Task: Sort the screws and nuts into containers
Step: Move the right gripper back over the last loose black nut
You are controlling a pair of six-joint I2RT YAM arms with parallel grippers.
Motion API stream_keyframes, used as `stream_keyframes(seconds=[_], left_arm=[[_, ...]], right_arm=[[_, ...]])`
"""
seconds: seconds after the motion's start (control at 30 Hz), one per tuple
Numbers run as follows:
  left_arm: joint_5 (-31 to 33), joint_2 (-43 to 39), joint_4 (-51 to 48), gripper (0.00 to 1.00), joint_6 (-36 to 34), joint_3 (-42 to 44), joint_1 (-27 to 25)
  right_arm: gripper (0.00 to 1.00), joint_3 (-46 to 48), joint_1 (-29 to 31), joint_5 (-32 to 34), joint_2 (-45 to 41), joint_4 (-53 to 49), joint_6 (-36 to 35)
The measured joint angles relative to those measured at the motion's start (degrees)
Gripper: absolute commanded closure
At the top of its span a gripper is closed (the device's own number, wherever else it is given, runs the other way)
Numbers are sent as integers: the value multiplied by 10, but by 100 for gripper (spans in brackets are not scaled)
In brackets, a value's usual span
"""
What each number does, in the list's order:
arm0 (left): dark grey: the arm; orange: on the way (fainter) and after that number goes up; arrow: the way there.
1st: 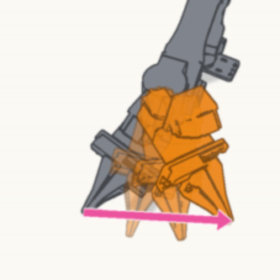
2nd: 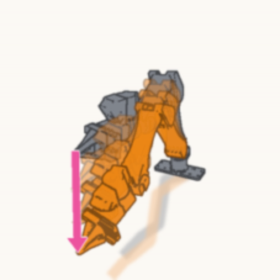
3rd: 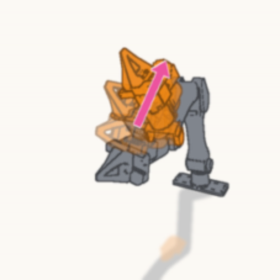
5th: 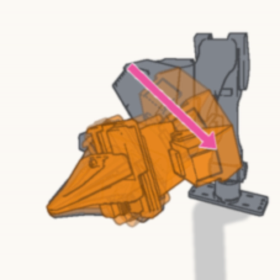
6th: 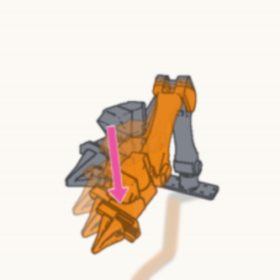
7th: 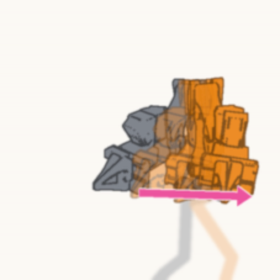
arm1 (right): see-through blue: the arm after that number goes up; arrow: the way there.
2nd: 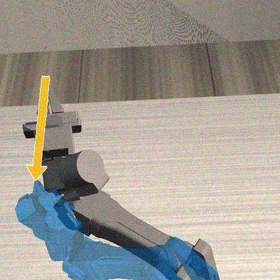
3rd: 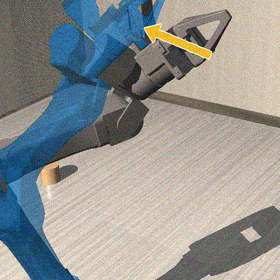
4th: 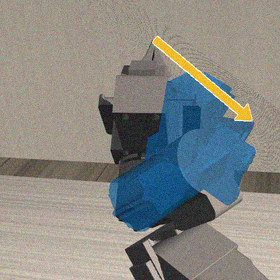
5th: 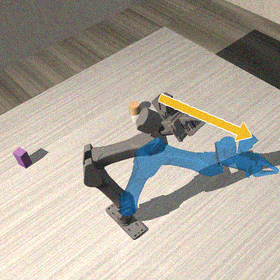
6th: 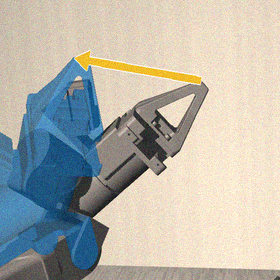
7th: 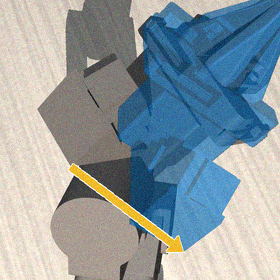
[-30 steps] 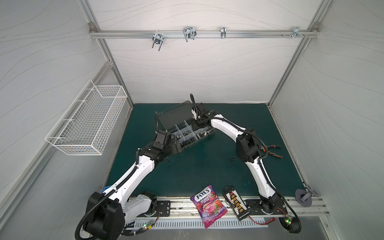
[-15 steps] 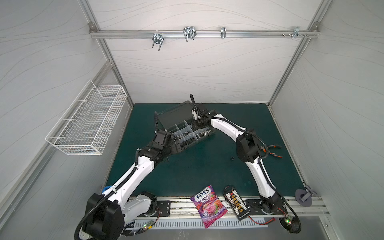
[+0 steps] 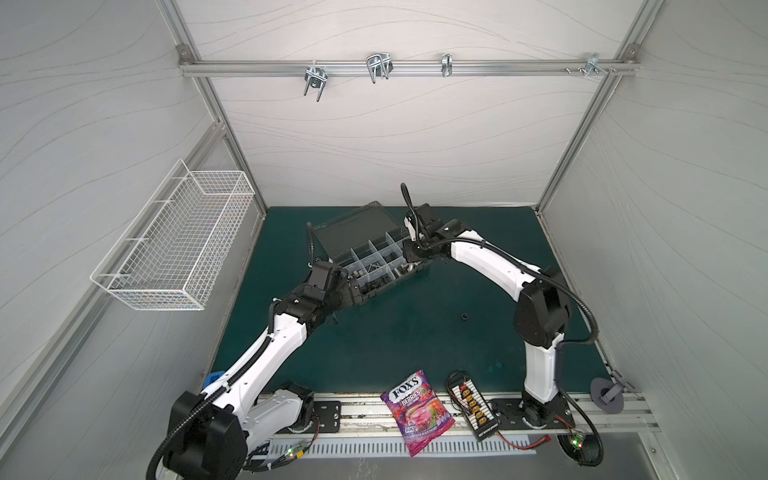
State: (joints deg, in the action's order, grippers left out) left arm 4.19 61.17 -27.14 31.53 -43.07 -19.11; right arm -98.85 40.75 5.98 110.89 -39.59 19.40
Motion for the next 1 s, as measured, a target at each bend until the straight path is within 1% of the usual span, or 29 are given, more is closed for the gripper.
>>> stream_keyframes(seconds=[0.27,0.47,0.67,0.87,1.0], left_arm=[[1,0,0,1,0,0,0],[1,0,0,1,0,0,0],[0,0,0,1,0,0,0],[0,0,0,1,0,0,0],[0,0,0,1,0,0,0]], right_arm=[[53,162,-20,17,-93,-27,28],[50,253,-40,22,-150,-54,49],[45,314,-57,19,-173,-68,63],[35,352,-64,12,-173,-70,68],[33,366,-70,7,-172,-70,68]])
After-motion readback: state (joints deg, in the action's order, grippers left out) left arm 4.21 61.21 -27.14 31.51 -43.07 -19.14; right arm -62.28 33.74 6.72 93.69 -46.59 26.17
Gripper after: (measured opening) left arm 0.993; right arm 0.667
